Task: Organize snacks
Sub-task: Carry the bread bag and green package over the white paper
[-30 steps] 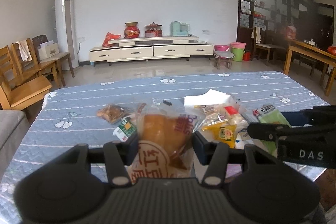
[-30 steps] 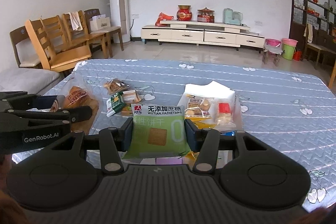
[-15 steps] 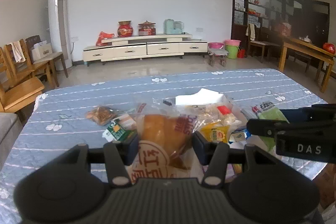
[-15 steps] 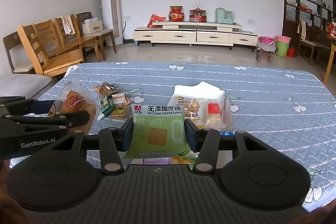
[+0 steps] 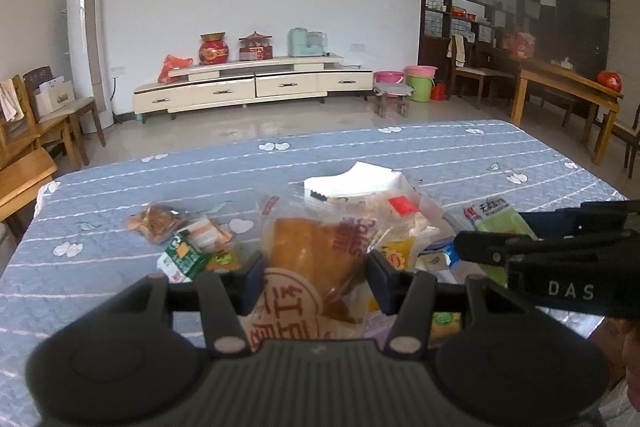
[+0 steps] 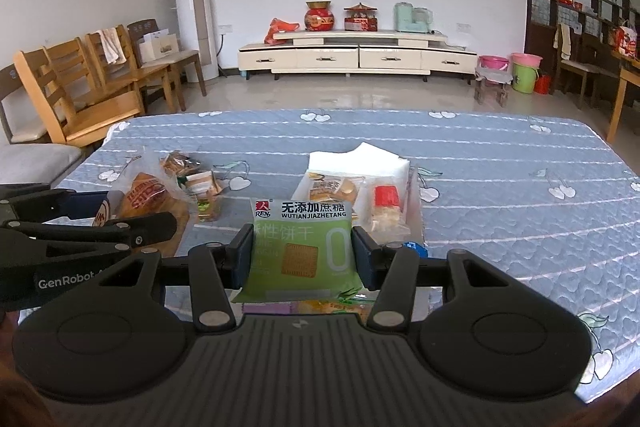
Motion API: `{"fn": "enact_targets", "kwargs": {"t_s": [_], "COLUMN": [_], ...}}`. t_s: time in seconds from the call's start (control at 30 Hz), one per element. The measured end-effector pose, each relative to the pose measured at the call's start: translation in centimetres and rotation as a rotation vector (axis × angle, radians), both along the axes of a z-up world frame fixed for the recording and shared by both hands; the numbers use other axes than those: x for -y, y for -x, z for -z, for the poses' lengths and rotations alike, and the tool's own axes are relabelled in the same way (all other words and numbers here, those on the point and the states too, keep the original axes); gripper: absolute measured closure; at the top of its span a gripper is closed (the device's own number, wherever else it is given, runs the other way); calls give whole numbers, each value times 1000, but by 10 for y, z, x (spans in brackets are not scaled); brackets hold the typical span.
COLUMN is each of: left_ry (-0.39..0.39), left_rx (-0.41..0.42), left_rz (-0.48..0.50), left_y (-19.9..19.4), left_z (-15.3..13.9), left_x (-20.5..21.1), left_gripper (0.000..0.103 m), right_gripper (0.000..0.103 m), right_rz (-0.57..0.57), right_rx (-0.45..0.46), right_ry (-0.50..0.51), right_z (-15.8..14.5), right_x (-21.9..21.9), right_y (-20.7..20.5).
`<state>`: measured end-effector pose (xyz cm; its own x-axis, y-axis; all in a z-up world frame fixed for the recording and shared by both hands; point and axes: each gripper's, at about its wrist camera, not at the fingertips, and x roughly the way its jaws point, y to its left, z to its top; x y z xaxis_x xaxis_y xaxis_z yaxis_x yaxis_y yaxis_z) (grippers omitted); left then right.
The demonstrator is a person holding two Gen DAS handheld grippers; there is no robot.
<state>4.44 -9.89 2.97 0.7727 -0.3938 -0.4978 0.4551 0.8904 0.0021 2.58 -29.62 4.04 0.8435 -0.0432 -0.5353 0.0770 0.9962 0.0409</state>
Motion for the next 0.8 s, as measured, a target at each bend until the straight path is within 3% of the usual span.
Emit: {"fn": "enact_targets", "kwargs": {"t_s": [0.8], "left_ry": [8], "left_rx": [-18], "left_rz": [74], "left_y": [-28], "left_z": [4], "left_x": [44], "left_gripper": [50], "right_gripper": [40], "right_rz": [75], "right_rx": [-10], "right_ry": [10], "right_z": [2], "right_x": [10], "right_y": [-20]}}
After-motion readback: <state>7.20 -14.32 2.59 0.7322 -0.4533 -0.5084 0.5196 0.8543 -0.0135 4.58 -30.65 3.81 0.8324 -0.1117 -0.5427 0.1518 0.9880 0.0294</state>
